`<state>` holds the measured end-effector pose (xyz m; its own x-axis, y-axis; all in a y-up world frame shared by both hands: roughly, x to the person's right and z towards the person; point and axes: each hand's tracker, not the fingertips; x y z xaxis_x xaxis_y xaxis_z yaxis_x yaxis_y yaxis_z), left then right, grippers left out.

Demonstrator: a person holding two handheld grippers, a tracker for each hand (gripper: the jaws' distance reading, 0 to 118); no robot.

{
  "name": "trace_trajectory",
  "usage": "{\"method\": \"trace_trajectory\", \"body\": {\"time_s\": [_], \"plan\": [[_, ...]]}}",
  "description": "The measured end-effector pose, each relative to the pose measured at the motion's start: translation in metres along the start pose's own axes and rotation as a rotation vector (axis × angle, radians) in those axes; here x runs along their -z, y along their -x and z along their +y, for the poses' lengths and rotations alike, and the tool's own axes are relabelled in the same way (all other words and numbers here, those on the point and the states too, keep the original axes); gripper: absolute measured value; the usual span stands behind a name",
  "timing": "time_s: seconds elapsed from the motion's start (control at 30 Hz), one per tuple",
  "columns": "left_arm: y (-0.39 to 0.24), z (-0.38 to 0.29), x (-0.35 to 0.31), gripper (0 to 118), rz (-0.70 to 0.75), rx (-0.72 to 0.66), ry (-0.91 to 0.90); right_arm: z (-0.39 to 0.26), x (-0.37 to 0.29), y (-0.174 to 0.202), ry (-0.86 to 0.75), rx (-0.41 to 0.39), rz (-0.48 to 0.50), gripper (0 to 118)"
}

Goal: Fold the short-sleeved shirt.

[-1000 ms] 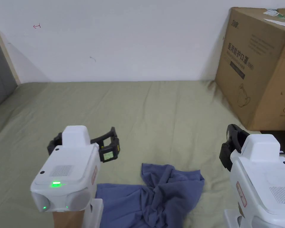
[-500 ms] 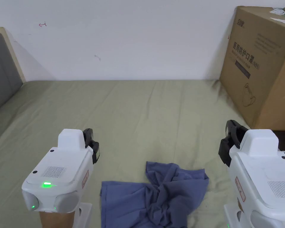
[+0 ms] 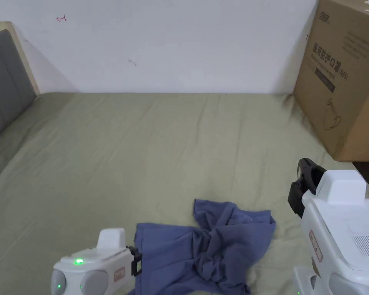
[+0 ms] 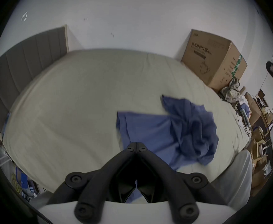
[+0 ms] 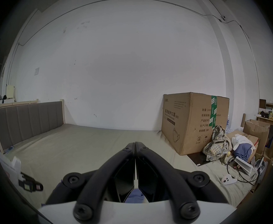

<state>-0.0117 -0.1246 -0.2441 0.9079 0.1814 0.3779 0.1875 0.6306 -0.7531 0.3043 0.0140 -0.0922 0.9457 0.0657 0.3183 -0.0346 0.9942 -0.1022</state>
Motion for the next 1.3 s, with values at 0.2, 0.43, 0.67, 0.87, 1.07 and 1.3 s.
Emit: {"method": "trace_trajectory", "body": {"time_s": [0.2, 0.43, 0.67, 0.87, 1.07, 1.3], "plan": [[0.000, -0.033, 0.015, 46, 0.013, -0.009, 0.105, -0.012, 0.008, -0.001, 0.025, 0.005, 0.003, 0], [-0.006, -0.050, 0.034, 106, 0.059, 0.031, 0.176, -0.023, 0.013, -0.003, 0.053, 0.000, 0.004, 0], [-0.017, -0.055, 0.047, 11, 0.029, 0.102, 0.187, -0.031, 0.020, -0.008, 0.079, -0.001, -0.005, 0], [-0.015, -0.038, 0.022, 8, -0.011, 0.082, 0.086, -0.048, 0.053, -0.022, 0.213, 0.020, -0.004, 3], [-0.010, -0.012, -0.005, 8, -0.069, 0.039, 0.004, -0.086, 0.129, -0.038, 0.473, 0.048, 0.031, 76], [-0.009, -0.003, 0.012, 8, -0.067, 0.034, 0.003, -0.152, 0.226, -0.041, 0.809, -0.016, 0.051, 101]]}}
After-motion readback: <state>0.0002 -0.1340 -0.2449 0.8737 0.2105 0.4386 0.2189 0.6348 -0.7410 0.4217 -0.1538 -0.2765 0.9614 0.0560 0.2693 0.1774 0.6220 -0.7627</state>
